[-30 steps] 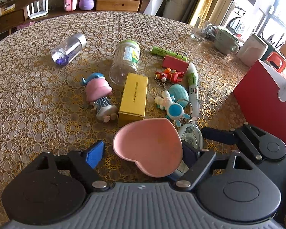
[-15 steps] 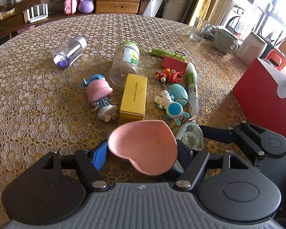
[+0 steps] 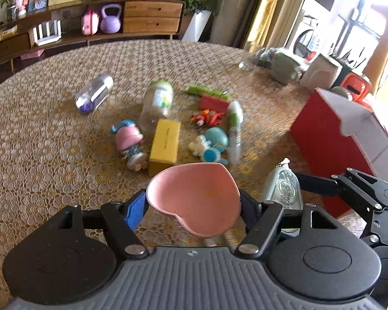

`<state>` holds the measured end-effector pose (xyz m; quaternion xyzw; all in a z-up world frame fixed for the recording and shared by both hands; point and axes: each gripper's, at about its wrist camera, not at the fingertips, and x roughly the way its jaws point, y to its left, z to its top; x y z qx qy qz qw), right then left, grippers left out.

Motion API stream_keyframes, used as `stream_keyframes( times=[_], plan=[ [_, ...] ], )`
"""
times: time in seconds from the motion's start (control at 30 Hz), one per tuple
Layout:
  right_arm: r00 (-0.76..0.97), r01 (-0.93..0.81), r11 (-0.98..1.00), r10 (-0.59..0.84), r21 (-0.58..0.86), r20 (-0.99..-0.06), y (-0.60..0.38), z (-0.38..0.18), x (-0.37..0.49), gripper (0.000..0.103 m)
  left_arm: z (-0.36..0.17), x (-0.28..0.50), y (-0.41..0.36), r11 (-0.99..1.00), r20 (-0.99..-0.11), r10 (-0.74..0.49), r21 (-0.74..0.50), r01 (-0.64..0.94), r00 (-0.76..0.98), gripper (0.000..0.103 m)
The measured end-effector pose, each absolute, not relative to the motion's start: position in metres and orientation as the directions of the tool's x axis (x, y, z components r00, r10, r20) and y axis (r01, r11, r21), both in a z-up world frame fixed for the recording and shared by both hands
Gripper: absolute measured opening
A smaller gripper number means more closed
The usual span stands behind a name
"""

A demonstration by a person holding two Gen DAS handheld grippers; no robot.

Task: Organize rigid objects
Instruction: 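Carry the heart dish and tape dispenser over the red box with both tools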

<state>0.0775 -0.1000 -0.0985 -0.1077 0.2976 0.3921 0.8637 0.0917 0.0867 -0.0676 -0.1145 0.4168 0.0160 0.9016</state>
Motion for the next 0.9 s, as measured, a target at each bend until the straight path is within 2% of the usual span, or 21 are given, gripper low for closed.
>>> stream_keyframes(
  times=[0.47,0.63,0.9],
  plan=[
    [0.624,-0.643,0.764,0.564,0.055,-0.540,-0.178,-0.035,0.082,0.079,-0.011,0.094,0.020,0.986,-0.696,-0.129,-0.167,0.016,0.706,0.073],
    [0.669,-0.585,0.810,0.516,0.050,-0.534,-0.213,-0.028,0.098,0.079,-0.001,0.109,-0.014,0.986,-0.678,-0.161,-0.142,0.086,0.718,0.073],
    [0.706,-0.504,0.863,0.431,0.030,-0.562,-0.266,-0.038,0.126,0.079,0.002,0.147,-0.067,0.978,-0.696,-0.206,-0.136,0.155,0.688,0.073]
  ],
)
